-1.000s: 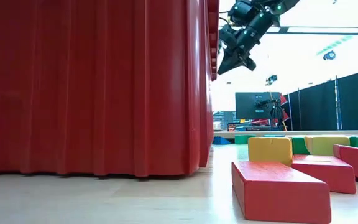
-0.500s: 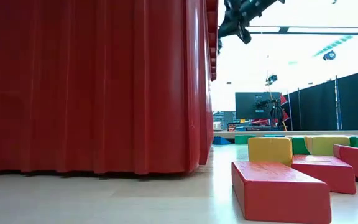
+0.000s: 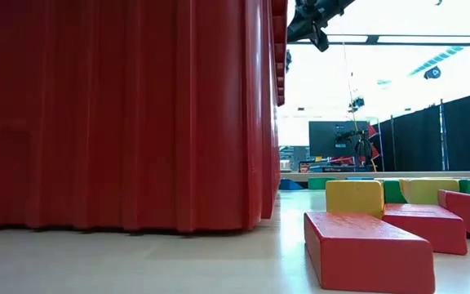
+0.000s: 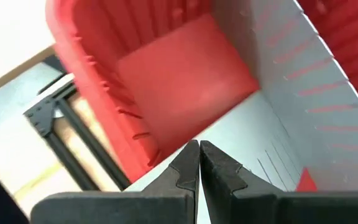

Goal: Sort blocks

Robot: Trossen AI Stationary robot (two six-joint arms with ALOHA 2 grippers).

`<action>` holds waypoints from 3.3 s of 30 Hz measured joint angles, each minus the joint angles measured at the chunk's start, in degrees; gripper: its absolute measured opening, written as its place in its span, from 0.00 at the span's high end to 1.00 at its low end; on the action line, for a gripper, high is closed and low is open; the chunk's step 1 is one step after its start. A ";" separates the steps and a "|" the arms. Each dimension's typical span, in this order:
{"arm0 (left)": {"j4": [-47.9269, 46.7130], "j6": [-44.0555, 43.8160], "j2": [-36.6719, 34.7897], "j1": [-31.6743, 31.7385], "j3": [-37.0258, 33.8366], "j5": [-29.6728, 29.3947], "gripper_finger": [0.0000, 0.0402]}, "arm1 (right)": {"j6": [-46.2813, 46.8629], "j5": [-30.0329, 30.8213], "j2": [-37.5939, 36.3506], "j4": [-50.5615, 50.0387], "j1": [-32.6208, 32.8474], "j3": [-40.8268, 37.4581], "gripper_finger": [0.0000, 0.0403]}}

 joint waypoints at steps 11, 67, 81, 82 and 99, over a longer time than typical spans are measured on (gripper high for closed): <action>-0.02 -8.12 -8.23 0.00 0.00 -0.85 0.88 | -0.54 0.02 0.00 0.37 -0.02 0.00 1.00; -0.05 -15.64 -26.88 0.02 -17.94 -8.75 0.22 | -1.39 -0.42 0.00 0.43 -0.02 -0.07 0.59; 0.06 -14.14 -24.60 0.02 -19.82 -11.89 0.23 | -0.20 -0.42 0.00 0.45 -0.02 -0.07 0.59; 0.05 -14.16 -24.60 0.02 -20.67 -11.90 0.23 | -0.20 -0.44 0.00 0.45 -0.02 -0.07 0.59; 0.00 -14.03 -24.75 0.04 -25.38 -0.78 0.28 | -0.17 -0.42 0.00 0.47 -0.02 -0.07 0.59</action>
